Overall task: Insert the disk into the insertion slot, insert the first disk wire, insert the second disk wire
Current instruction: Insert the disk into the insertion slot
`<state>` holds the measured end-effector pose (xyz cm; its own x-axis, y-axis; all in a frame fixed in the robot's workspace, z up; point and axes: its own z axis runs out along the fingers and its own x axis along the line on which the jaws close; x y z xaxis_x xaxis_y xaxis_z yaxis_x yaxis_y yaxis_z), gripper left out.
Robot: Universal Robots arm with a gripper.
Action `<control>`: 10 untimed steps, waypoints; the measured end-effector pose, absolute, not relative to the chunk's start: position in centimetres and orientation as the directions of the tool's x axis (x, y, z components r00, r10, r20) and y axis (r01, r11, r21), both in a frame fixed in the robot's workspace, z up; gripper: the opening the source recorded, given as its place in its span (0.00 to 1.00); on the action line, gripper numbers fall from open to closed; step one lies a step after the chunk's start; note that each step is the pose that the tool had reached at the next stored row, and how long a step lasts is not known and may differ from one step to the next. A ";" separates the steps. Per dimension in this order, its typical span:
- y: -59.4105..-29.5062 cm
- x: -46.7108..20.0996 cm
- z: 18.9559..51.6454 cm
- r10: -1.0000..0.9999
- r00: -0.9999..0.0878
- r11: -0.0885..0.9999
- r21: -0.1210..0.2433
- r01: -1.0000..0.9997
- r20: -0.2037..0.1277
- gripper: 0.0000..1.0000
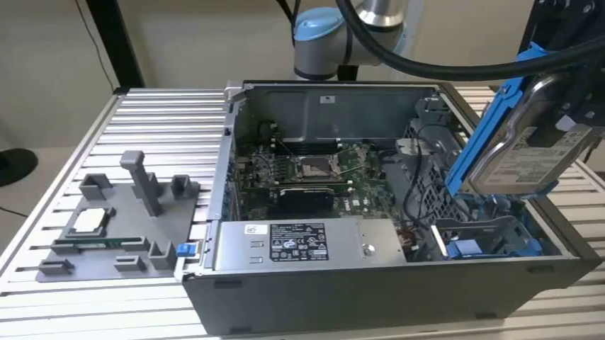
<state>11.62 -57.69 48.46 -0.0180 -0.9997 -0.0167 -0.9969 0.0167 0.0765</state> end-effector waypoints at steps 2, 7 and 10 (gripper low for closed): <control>-57.8 11.6 48.4 -1.000 -0.018 0.017 0.077 -0.997 -0.017 0.00; -57.9 11.7 48.4 -1.000 -0.018 0.017 0.077 -0.997 -0.017 0.00; -57.9 11.7 48.4 -1.000 -0.018 0.017 0.077 -0.997 -0.017 0.00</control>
<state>11.65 -57.94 48.39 -0.0181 -0.9997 -0.0169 -0.9969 0.0168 0.0766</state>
